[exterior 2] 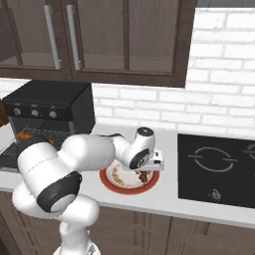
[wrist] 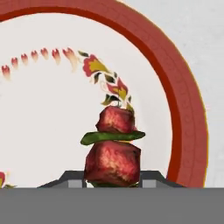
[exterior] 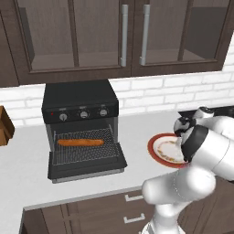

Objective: Pick up the kebab skewer and baguette bread, and place them inside the toaster oven. Close the toaster oven door and start by setting the timer.

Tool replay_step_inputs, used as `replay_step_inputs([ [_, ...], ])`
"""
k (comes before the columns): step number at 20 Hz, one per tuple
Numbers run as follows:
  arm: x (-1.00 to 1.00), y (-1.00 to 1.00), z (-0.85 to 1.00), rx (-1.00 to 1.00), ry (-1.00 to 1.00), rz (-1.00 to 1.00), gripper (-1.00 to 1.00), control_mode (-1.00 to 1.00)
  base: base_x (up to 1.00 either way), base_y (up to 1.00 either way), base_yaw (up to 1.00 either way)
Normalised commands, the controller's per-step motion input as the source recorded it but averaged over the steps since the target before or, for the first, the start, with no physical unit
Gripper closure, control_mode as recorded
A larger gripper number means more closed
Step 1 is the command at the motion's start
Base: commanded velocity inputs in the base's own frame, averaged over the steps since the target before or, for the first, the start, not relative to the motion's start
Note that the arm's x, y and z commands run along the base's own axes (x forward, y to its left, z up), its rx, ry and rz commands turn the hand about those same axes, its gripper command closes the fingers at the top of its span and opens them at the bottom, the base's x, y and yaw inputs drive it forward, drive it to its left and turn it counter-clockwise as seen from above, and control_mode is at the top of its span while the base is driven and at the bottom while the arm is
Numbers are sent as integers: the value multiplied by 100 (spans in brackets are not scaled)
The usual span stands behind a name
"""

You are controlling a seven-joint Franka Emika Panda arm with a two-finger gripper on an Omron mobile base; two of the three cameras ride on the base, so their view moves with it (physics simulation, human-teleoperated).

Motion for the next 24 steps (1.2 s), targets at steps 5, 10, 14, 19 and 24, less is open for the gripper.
replay_step_inputs([
  [5,-27,41,100,0,-8,12,100,-100,0,0,0],
  [10,-37,64,99,-2,0,19,100,-100,0,0,0],
  [14,-74,88,64,-8,-1,38,100,-100,0,0,0],
  [19,-56,84,68,-4,-7,39,100,-100,0,0,0],
  [24,-41,99,47,-1,-14,27,100,-100,0,0,0],
])
